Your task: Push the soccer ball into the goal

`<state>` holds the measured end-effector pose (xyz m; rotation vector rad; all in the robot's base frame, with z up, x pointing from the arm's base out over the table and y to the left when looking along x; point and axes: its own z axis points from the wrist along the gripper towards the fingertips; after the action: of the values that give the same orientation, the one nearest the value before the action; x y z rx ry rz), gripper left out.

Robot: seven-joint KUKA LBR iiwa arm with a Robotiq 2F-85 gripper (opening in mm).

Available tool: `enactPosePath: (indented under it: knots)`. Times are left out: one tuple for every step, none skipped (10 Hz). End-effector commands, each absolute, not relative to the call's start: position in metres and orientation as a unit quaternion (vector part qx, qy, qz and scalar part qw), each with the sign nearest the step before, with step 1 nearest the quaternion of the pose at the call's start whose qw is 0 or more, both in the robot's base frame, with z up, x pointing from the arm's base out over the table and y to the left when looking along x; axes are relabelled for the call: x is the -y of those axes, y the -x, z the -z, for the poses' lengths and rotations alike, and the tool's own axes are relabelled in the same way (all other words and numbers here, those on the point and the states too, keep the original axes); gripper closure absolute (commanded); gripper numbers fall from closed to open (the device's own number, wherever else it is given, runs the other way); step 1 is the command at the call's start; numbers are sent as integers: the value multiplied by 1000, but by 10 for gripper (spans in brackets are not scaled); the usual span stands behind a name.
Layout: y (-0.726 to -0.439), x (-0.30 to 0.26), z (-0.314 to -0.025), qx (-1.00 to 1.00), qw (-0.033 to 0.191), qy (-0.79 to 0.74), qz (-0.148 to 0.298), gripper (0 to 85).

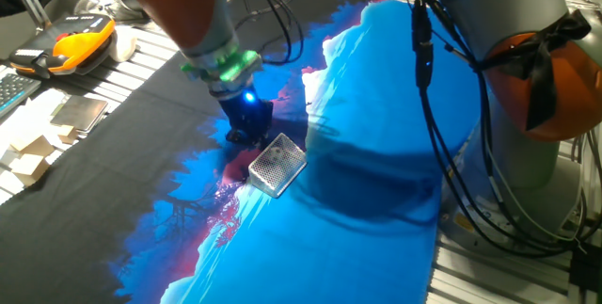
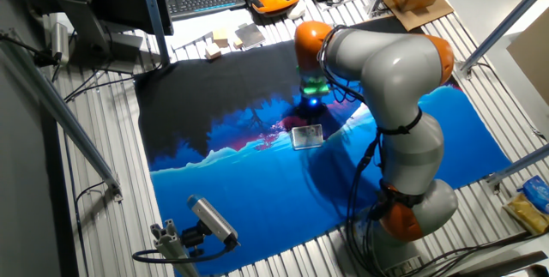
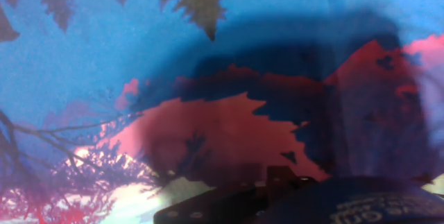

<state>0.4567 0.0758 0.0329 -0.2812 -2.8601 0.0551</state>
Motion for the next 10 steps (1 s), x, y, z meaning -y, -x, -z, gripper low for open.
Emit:
enactPosePath:
  knots:
    - [-458, -75, -30, 986, 130, 97, -19, 850]
    - [-461, -75, -27, 987, 130, 96, -20, 850]
    - [-463, -73, -27, 986, 139, 93, -20, 850]
    - [-463, -71, -25, 986, 141, 89, -26, 850]
    - [-464, -70, -26, 985, 145, 85, -28, 850]
    - [-466, -70, -27, 985, 150, 81, -28, 850]
    - [-464, -70, -27, 984, 158, 76, -31, 850]
    - [-462, -71, -28, 983, 167, 59, -47, 850]
    - [-459, -72, -29, 980, 185, 47, -54, 850]
    - [-455, -74, -28, 979, 194, 48, -51, 850]
